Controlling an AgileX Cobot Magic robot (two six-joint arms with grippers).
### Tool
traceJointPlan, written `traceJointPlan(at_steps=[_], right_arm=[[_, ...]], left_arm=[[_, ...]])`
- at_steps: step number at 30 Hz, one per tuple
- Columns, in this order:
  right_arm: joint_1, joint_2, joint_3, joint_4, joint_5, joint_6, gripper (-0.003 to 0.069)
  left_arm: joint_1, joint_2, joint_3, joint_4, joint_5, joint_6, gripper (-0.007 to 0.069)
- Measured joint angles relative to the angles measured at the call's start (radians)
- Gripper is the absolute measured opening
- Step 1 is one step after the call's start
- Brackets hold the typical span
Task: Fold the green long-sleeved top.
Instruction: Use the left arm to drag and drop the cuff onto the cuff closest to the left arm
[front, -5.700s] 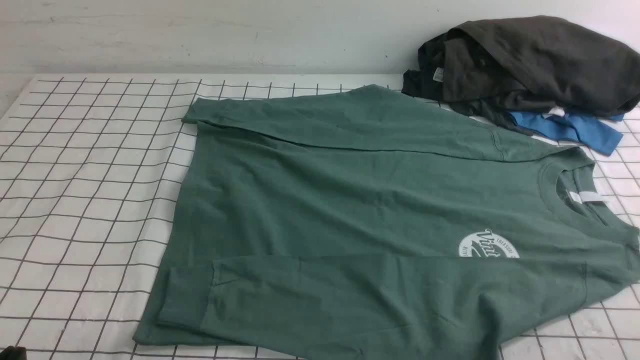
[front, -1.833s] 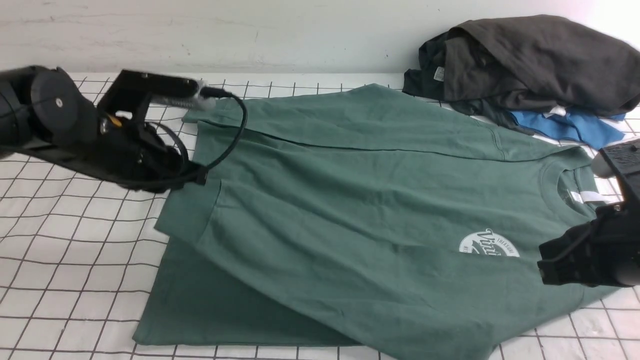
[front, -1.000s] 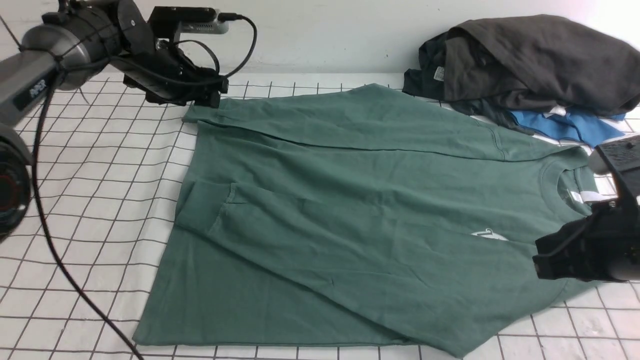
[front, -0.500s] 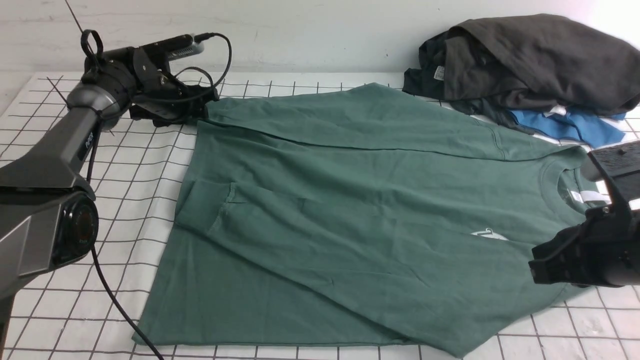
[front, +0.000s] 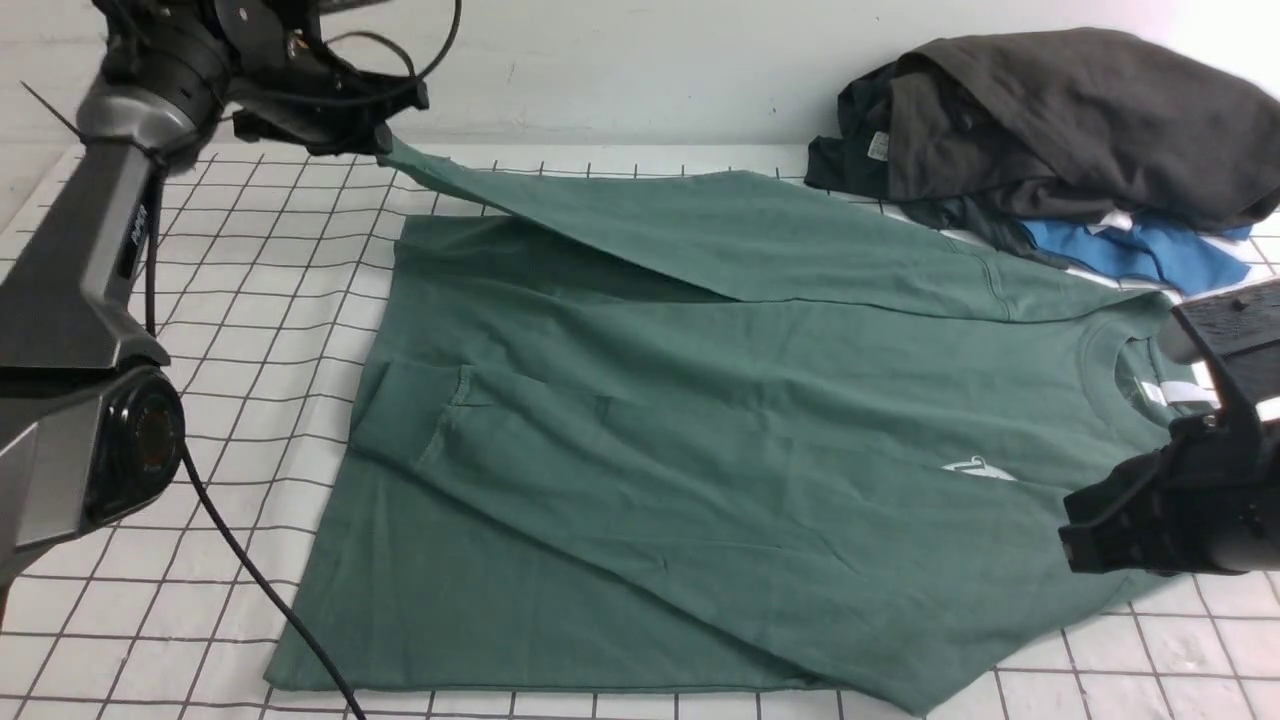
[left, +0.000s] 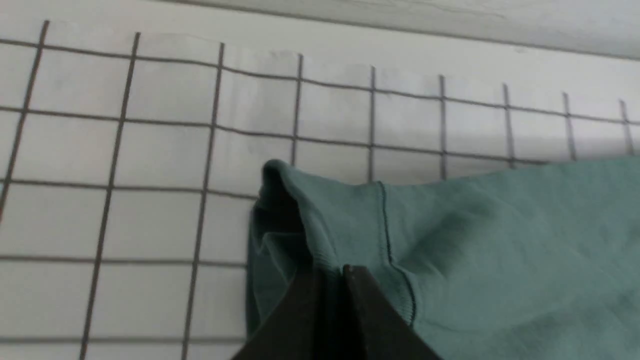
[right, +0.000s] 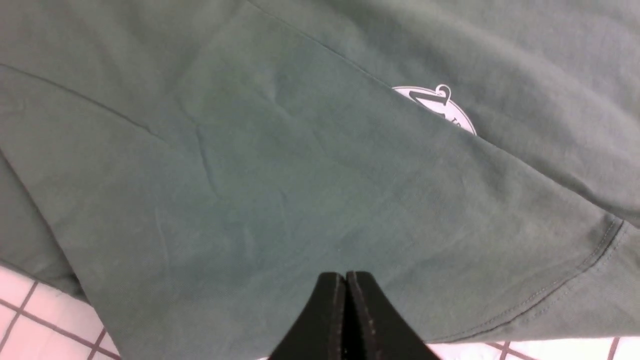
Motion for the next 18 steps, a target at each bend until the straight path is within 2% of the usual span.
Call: traceJointPlan(at_steps=[2, 5, 10, 14, 18], right_arm=[[0.000, 0.000, 0.000, 0.000, 0.013, -0.005, -0.0010], [0.000, -0.003, 0.000, 0.000, 0.033, -0.006, -0.0010], [0.000, -0.050, 0.000, -0.001, 0.070, -0.016, -0.0010], [0.000, -0.111, 0.000, -0.013, 0.082, -0.020, -0.0010], [0.000, -0.109, 0.000, -0.016, 0.085, 0.014, -0.0010]], left_arm=[[-0.008, -0.052, -0.017, -0.008, 0.089, -0.002, 0.0020], [-0.019, -0.113, 0.013, -0.021, 0.113, -0.003, 0.0020], [-0.046, -0.276, 0.256, -0.014, 0.120, 0.001, 0.0020], [-0.095, -0.435, 0.651, 0.096, 0.118, 0.027, 0.0024], [-0.131, -0.496, 0.896, 0.153, 0.118, 0.027, 0.0029]])
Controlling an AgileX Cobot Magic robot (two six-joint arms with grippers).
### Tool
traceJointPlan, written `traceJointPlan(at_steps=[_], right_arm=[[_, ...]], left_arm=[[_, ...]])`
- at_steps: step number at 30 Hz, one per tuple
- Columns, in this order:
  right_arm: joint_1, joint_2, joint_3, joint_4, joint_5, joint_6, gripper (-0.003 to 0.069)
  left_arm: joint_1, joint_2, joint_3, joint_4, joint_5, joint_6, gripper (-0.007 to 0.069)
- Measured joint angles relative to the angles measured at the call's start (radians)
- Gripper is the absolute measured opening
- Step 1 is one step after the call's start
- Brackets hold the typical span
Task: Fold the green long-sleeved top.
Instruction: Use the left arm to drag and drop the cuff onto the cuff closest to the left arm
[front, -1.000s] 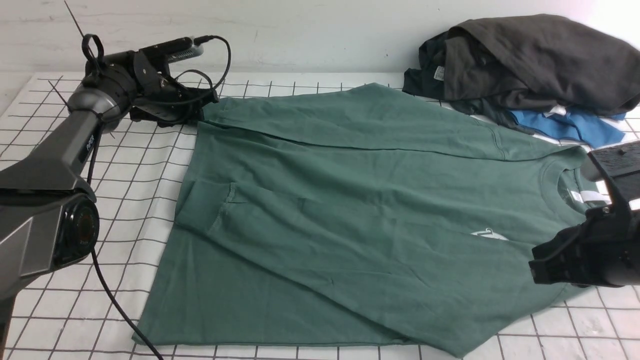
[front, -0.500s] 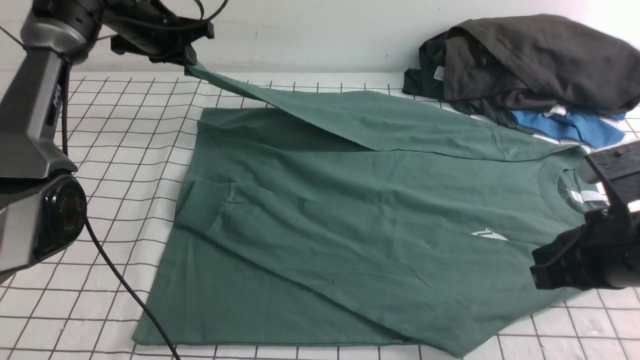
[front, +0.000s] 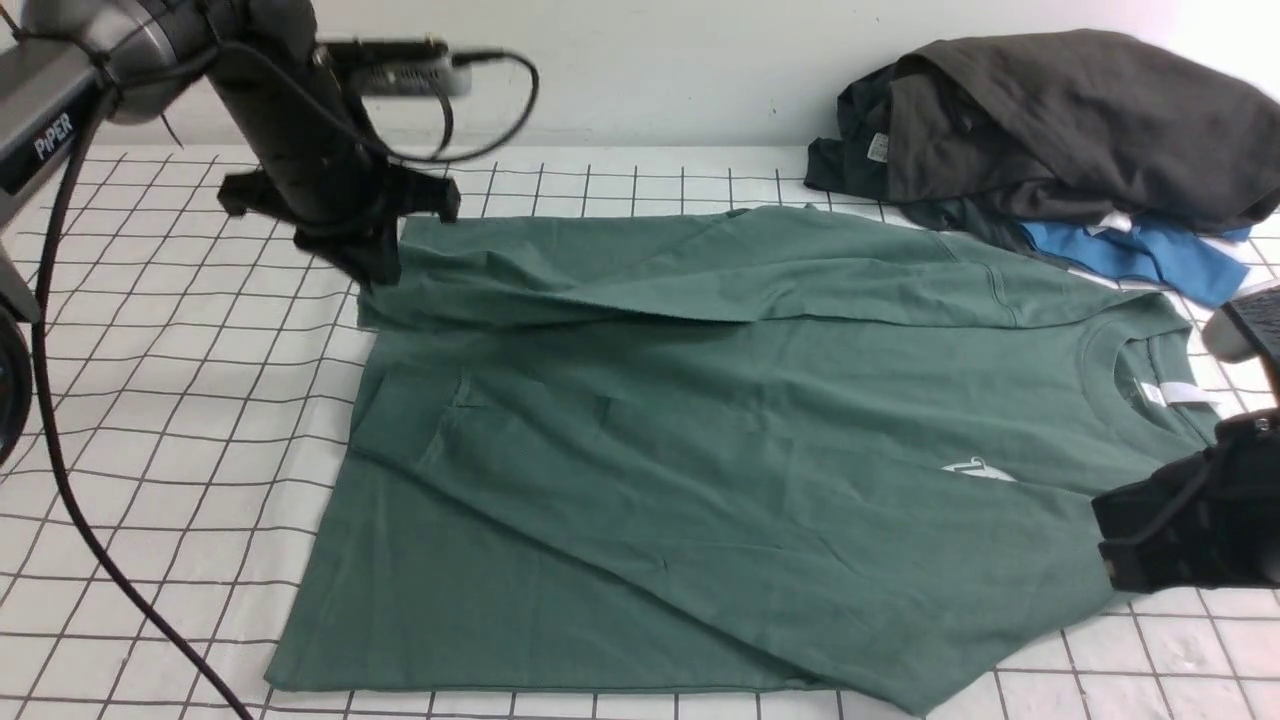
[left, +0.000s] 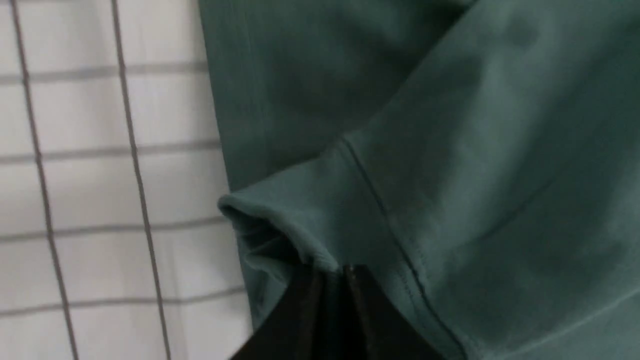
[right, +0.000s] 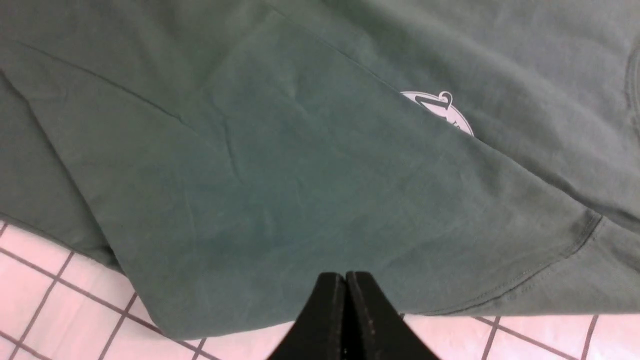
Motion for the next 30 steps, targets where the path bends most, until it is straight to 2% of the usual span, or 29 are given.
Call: traceJointPlan(at_steps=[6, 12, 15, 19, 28, 30], right_arm=[[-0.010, 0.111, -0.077, -0.025, 0.005, 0.078, 0.0021], [-0.097, 0.370, -0.366, -0.049, 0.031, 0.113, 0.0178], [-0.164, 0.580, -0.569, -0.053, 0.030, 0.117, 0.0313], [-0.184, 0.796, -0.773, -0.066, 0.039, 0.117, 0.0400], [-0.184, 1.207, -1.197, -0.124, 0.121, 0.121, 0.0413], [-0.184, 1.244, -1.228, -0.127, 0.133, 0.121, 0.0406]], left_arm=[[-0.011, -0.024, 0.089, 0.015, -0.042, -0.002, 0.0035], [-0.012, -0.040, 0.090, 0.019, -0.066, 0.017, 0.0035], [-0.012, -0.043, 0.090, 0.019, -0.070, 0.025, 0.0035], [-0.012, -0.042, 0.090, 0.018, -0.075, 0.025, 0.0037], [-0.012, -0.042, 0.090, 0.017, -0.065, 0.033, 0.0037], [-0.012, -0.043, 0.090, 0.017, -0.065, 0.034, 0.0037]])
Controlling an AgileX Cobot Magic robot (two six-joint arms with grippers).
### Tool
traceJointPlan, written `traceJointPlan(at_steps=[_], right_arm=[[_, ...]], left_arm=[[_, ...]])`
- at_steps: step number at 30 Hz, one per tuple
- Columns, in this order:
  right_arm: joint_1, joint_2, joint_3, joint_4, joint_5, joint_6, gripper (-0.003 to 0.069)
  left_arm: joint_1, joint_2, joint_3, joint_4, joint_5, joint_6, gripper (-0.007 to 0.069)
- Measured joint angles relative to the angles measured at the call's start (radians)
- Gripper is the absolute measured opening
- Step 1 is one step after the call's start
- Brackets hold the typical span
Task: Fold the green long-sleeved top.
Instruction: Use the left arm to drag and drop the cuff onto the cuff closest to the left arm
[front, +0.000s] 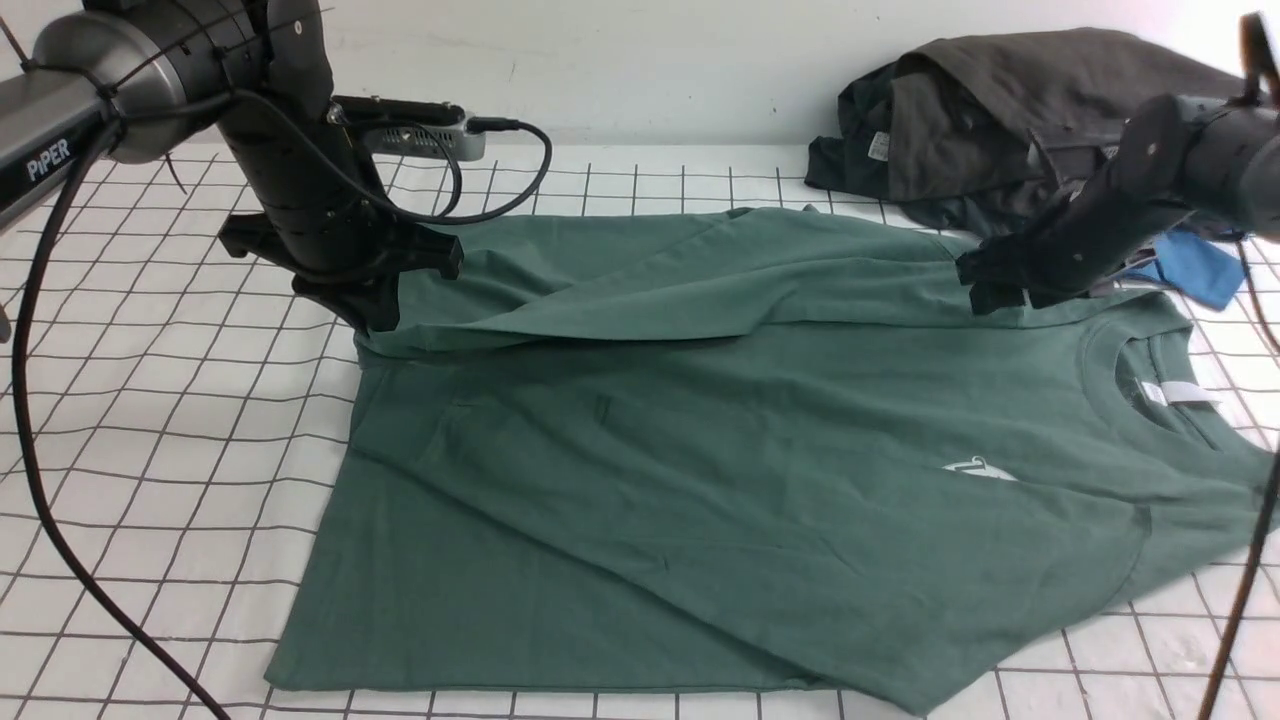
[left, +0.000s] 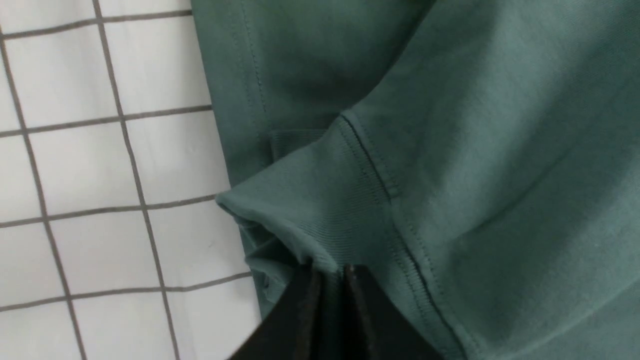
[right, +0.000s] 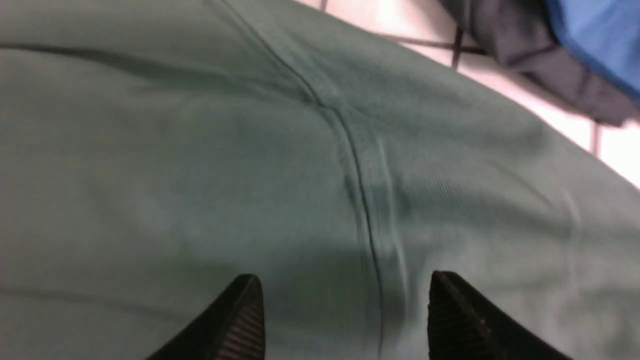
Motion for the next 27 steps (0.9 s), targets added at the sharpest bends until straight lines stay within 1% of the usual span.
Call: traceJointPlan(at_steps=[1, 2, 3, 5, 6, 7, 8, 10, 12, 15, 17, 22, 26, 27], right_arm=[[0.001, 0.046, -0.064, -0.009, 0.023, -0.011, 0.0377], [0.001, 0.063, -0.096, -0.009, 0.035, -0.016, 0.0332], [0.001, 0.065, -0.107, -0.009, 0.037, -0.018, 0.0325], [0.003, 0.088, -0.144, -0.021, 0.060, -0.028, 0.0202], [0.003, 0.088, -0.146, -0.025, 0.064, -0.029, 0.0177], [0.005, 0.088, -0.158, -0.047, 0.081, -0.039, 0.0091], [0.005, 0.086, -0.166, -0.061, 0.093, -0.043, 0.0048], [0.005, 0.078, -0.190, -0.091, 0.133, -0.049, 0.0004], [0.005, 0.072, -0.206, -0.106, 0.153, -0.050, -0.0001], [0.005, 0.051, -0.275, -0.155, 0.238, -0.067, -0.0008], [0.005, 0.044, -0.295, -0.164, 0.263, -0.077, -0.0008], [0.005, 0.041, -0.307, -0.150, 0.371, -0.126, -0.0008], [0.005, 0.052, -0.306, -0.140, 0.386, -0.134, -0.0008], [0.005, 0.059, -0.306, -0.133, 0.387, -0.135, -0.0008]], left_arm=[[0.000, 0.000, 0.000, -0.001, 0.000, 0.000, 0.0037], [0.000, 0.000, 0.000, -0.002, 0.000, 0.000, 0.0037], [0.000, 0.000, 0.000, -0.002, 0.001, 0.000, 0.0037], [0.000, 0.000, 0.000, -0.002, 0.001, 0.001, 0.0037], [0.000, 0.000, 0.000, -0.002, 0.001, 0.001, 0.0037], [0.000, 0.000, 0.000, -0.002, 0.002, 0.002, 0.0037], [0.000, 0.000, 0.000, -0.002, 0.002, 0.005, 0.0037], [0.000, -0.001, 0.000, -0.001, 0.002, 0.009, 0.0037], [0.000, -0.005, 0.000, -0.001, 0.003, 0.009, 0.0037], [0.000, -0.031, 0.000, 0.001, 0.007, 0.011, 0.0037], [0.000, -0.048, 0.000, 0.001, 0.012, 0.012, 0.0037], [0.000, -0.096, 0.007, 0.002, 0.044, 0.037, 0.0037], [0.000, -0.095, 0.051, 0.003, 0.036, 0.047, 0.0047], [0.000, -0.086, 0.079, 0.004, 0.020, 0.061, 0.0068]])
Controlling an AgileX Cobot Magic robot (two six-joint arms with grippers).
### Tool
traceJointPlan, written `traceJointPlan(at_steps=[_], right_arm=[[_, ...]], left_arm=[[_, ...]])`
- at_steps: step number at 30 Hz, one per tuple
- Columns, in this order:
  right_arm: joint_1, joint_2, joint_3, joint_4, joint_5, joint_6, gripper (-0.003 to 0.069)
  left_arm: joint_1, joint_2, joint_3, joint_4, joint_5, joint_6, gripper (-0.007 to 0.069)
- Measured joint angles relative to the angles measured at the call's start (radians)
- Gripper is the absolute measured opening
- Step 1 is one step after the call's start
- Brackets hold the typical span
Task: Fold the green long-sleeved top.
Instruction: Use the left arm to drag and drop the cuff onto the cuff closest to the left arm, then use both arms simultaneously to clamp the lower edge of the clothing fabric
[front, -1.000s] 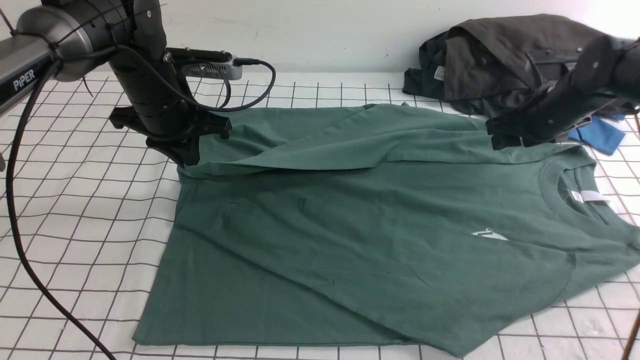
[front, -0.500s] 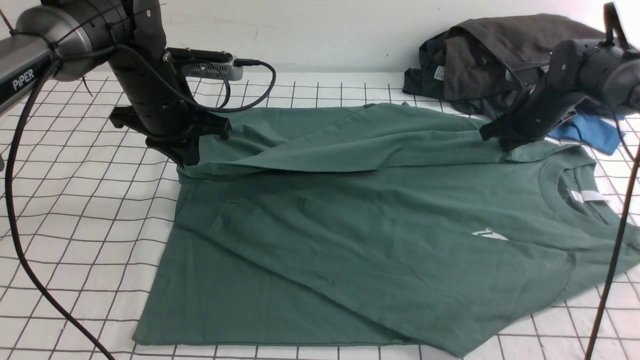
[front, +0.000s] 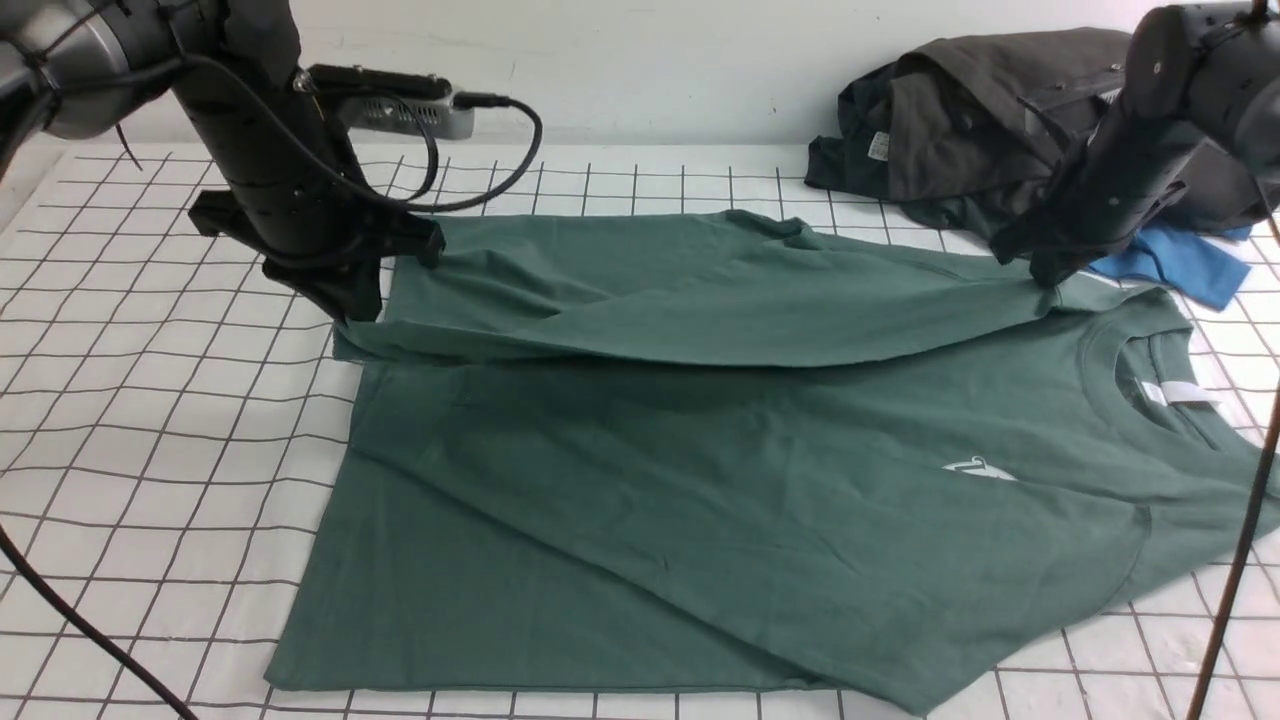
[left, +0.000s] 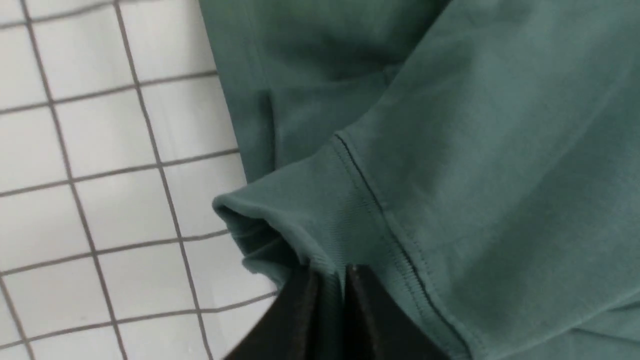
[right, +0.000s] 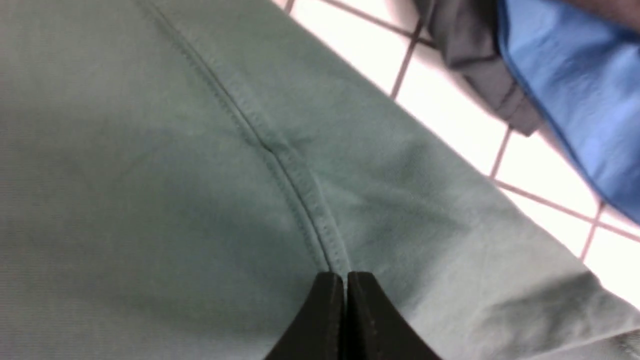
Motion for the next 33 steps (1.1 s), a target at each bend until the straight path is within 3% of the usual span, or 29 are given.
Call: traceJointPlan(at_steps=[3, 5, 6, 7, 12, 15, 19, 28, 33], right_arm=[[0.000, 0.006, 0.000, 0.002, 0.008, 0.000, -0.0006], [0.000, 0.007, 0.000, 0.002, 0.021, 0.000, 0.0017], [0.000, 0.007, 0.000, 0.002, 0.023, 0.000, 0.0020], [0.000, 0.001, 0.001, 0.002, 0.034, 0.000, 0.0057], [-0.001, -0.060, 0.001, 0.020, 0.047, 0.000, 0.0175], [-0.001, -0.152, 0.009, 0.094, 0.048, 0.005, 0.0225], [0.007, -0.310, 0.094, 0.232, 0.048, -0.022, 0.0214], [0.128, -0.578, 0.457, 0.313, 0.051, -0.165, 0.0025], [0.194, -0.638, 0.599, 0.313, 0.046, -0.208, -0.0009]], left_arm=[[0.000, 0.017, 0.020, 0.001, 0.002, 0.025, 0.0130], [0.000, 0.015, 0.027, 0.004, 0.015, 0.047, 0.0238], [0.000, 0.014, 0.027, 0.004, 0.017, 0.047, 0.0247], [0.000, -0.004, 0.027, 0.005, 0.020, 0.049, 0.0332], [0.000, -0.092, 0.028, 0.001, 0.025, 0.050, 0.0468], [-0.013, -0.180, 0.088, -0.011, 0.023, 0.064, 0.0477], [-0.086, -0.327, 0.308, -0.016, -0.057, 0.171, 0.0452], [-0.236, -0.467, 0.891, 0.007, -0.395, 0.701, 0.0444], [-0.237, -0.415, 0.942, 0.037, -0.439, 0.803, 0.0444]])
